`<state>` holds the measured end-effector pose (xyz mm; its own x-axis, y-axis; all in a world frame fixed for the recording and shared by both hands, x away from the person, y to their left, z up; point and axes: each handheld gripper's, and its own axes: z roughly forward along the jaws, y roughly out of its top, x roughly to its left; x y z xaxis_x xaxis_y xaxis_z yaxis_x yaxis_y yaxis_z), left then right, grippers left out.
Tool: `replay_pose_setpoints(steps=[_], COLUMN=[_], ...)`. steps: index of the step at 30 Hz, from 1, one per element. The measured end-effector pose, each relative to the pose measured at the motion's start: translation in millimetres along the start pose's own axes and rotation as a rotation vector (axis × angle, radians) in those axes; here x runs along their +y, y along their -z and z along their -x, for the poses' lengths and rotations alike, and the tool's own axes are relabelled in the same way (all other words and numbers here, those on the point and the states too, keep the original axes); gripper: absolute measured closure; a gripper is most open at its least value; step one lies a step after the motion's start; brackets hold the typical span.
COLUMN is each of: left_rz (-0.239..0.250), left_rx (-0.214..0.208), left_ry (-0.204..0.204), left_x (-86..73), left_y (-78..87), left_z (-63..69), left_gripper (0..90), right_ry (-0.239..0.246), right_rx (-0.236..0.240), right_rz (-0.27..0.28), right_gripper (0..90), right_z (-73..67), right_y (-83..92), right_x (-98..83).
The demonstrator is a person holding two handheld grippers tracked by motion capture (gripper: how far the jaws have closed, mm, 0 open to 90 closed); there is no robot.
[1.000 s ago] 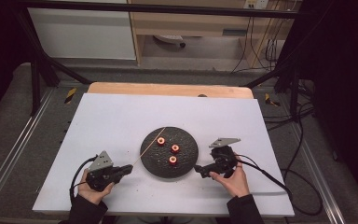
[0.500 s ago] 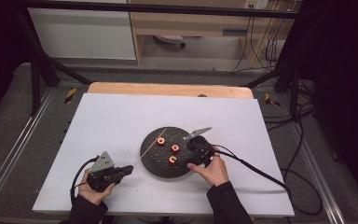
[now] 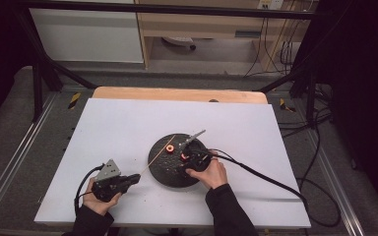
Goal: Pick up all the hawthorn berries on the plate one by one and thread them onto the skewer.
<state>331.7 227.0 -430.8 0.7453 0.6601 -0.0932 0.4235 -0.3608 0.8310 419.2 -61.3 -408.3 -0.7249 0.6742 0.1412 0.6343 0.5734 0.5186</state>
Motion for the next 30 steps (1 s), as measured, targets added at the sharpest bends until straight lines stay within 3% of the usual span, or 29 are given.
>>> replay_pose_setpoints(steps=[10, 21, 30], left_rz=[-0.004, -0.005, 0.005], left_rx=[-0.001, -0.001, 0.001], left_ry=[-0.001, -0.006, -0.001], left_x=[0.0, 0.4, 0.3], left_y=[-0.4, -0.7, -0.1], left_z=[0.0, 1.1, 2.1], left_gripper=[87.9, 88.0, 88.0], right_ry=[-0.021, -0.044, -0.058], right_rx=[0.015, 0.029, 0.027], right_rz=[-0.048, -0.090, -0.022], right_gripper=[58.3, 60.3, 60.6], right_z=[1.3, 4.1, 4.5], right_y=[-8.5, -9.5, 7.7], right_x=[3.5, 4.9, 6.1])
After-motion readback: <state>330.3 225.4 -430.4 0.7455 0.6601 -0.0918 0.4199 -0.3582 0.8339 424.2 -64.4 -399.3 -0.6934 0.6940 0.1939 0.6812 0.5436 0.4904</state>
